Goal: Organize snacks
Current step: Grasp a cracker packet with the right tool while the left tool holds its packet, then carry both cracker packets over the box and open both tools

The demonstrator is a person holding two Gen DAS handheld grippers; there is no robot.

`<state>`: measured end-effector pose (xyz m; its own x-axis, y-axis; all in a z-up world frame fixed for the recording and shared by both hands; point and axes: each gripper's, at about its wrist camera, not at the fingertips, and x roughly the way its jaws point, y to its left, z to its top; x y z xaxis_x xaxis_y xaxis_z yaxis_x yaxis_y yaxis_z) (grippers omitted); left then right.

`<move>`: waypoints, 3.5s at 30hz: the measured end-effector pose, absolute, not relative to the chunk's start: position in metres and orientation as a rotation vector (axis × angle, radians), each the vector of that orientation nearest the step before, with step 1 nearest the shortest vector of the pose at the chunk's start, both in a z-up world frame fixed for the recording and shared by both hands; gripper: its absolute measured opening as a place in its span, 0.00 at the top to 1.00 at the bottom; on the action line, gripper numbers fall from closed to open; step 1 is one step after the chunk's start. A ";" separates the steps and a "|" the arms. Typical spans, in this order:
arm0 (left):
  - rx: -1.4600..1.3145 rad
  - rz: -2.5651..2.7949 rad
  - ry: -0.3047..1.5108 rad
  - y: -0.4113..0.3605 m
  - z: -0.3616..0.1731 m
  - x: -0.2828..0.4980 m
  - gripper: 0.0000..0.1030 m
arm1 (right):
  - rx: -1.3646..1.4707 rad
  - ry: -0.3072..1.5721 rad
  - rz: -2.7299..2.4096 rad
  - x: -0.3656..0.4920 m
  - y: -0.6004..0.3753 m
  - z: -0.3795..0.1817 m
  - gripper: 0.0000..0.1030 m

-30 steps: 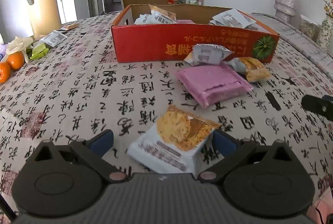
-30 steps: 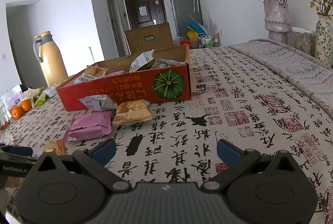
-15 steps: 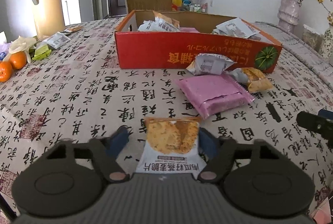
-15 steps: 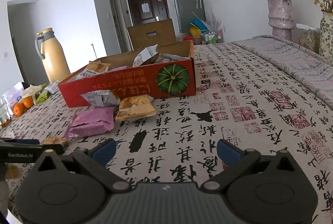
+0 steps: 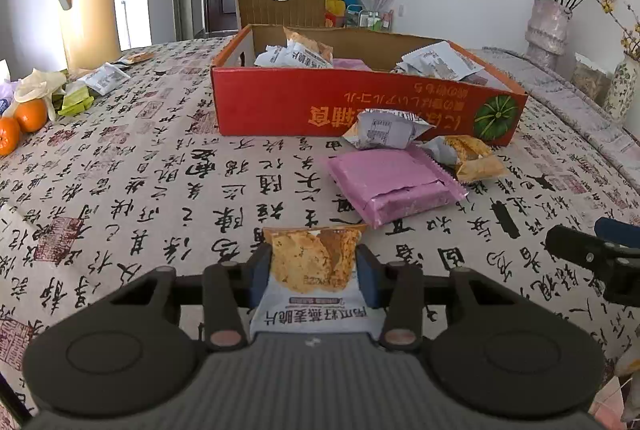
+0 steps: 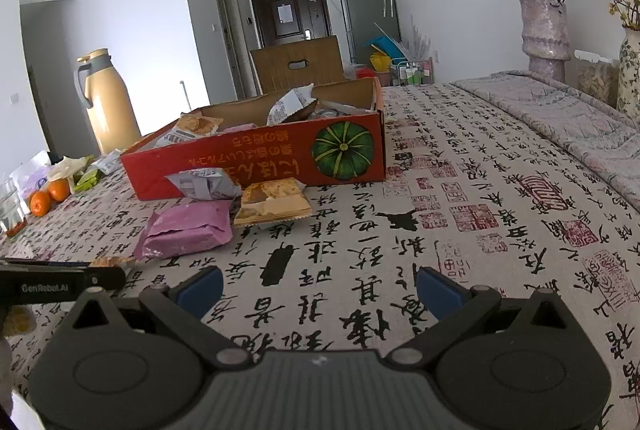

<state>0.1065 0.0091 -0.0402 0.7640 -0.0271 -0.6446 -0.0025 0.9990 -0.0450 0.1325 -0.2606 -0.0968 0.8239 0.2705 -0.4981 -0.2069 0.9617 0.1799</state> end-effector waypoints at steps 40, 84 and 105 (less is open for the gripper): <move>-0.170 0.035 0.474 0.038 -0.009 0.174 0.56 | -0.032 0.598 0.266 0.234 -0.203 -0.080 0.00; -0.157 0.012 0.447 0.032 -0.005 0.163 0.56 | -0.010 0.399 0.350 0.200 -0.206 -0.065 0.55; -0.134 -0.013 0.389 0.006 0.053 0.181 0.56 | 0.004 0.242 0.325 0.215 -0.210 -0.005 0.55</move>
<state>0.1805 0.0057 0.0532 0.9253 -0.0381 -0.3773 -0.0131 0.9911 -0.1322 0.2148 -0.2098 -0.0050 0.9190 0.3169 -0.2346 -0.3160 0.9478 0.0422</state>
